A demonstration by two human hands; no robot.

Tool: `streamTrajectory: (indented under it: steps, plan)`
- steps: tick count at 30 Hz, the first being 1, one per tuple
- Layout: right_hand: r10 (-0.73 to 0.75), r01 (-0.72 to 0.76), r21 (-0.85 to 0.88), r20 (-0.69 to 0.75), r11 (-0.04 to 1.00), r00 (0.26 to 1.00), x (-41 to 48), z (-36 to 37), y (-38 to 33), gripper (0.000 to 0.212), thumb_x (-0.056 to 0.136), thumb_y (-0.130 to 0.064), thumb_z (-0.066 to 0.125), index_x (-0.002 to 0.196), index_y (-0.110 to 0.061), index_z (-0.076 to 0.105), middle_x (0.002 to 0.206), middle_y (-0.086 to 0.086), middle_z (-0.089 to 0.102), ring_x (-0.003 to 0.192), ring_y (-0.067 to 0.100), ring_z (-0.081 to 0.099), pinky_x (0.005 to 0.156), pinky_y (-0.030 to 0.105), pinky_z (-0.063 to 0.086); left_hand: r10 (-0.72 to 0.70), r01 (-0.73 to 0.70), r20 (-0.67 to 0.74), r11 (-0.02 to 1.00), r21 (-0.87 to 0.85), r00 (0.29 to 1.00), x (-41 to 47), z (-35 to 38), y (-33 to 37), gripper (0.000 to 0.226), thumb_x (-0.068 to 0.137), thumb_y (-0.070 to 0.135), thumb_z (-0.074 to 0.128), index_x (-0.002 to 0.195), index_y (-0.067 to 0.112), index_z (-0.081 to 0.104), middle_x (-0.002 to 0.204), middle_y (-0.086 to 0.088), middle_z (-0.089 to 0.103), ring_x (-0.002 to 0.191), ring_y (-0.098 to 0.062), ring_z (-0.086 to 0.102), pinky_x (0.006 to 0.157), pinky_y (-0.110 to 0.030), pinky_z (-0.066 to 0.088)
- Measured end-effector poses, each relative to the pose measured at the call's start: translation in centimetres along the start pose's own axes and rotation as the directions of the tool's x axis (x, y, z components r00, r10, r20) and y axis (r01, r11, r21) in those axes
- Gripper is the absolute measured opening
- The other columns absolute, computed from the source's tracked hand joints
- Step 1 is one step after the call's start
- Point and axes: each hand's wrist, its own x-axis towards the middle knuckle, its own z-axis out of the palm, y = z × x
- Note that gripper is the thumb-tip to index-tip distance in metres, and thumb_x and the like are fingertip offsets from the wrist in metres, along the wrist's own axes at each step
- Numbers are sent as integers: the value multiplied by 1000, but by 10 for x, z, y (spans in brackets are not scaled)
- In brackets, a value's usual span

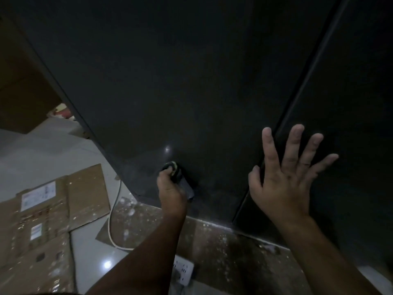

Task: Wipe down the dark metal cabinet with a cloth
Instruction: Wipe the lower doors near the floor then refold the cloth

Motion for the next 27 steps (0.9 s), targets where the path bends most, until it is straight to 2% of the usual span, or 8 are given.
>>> streamTrajectory:
  steps: [4,6,9,11,16,20,23,27]
  plan:
    - [-2,1,-3,-15,1000,1000,-1,1,-1,89,89,-32,54,160,-25,2,160,8,-32,146,35,-29,109,75,-6,-291,225,-323,948,-226,901,48,-14,2,22,100,14,45,88,17,63,64,14,68,59,2,61,56,-14,42]
    - [-6,6,-4,-20,1000,1000,-1,2,-1,91,88,-32,57,160,-25,2,161,8,-31,146,35,-29,110,75,-6,-373,311,-343,924,-223,862,57,-17,2,18,99,14,47,91,15,63,75,10,71,75,-6,61,63,-17,43]
    - [4,-4,-15,-48,1000,999,0,3,-3,93,86,-31,57,160,-25,2,161,8,-29,147,36,-27,110,75,-6,-270,264,-296,963,-63,916,46,-8,-10,26,97,5,46,121,9,54,120,-8,64,112,-22,59,93,-29,46]
    - [14,-16,-21,-62,1000,998,0,4,-6,93,85,-30,57,160,-24,2,162,10,-28,147,37,-26,110,76,-5,-239,230,-281,971,-65,929,34,2,-3,33,95,-1,47,128,4,48,129,-19,56,116,-28,58,98,-30,44]
    - [47,-48,-4,-91,999,995,2,7,-15,98,79,-25,61,160,-21,7,162,11,-26,148,40,-23,110,77,-4,-127,125,-168,992,-23,978,-5,21,15,34,90,-9,54,123,-6,46,122,-17,39,101,-13,43,94,-22,39]
    - [43,-46,-36,-86,998,995,1,6,-17,92,78,-24,61,158,-19,15,163,14,-21,148,43,-20,111,75,-7,-71,66,-155,997,-37,985,-2,23,4,36,87,-11,57,120,-3,47,116,-8,38,108,-25,52,98,-43,49]
    - [-137,137,-4,52,991,989,-8,6,-32,88,78,-30,53,158,-23,17,167,11,-7,151,38,-11,113,72,-7,-108,96,-226,993,-65,968,5,30,-3,41,83,-14,57,118,5,47,116,-3,38,109,-26,55,94,-49,53]
    - [-321,311,78,206,947,925,-20,14,-64,90,72,-36,47,156,-28,17,168,4,2,154,30,1,117,62,-5,-160,115,-339,982,-150,927,6,39,7,41,83,-14,59,117,7,49,116,-3,41,106,-20,56,90,-31,54]
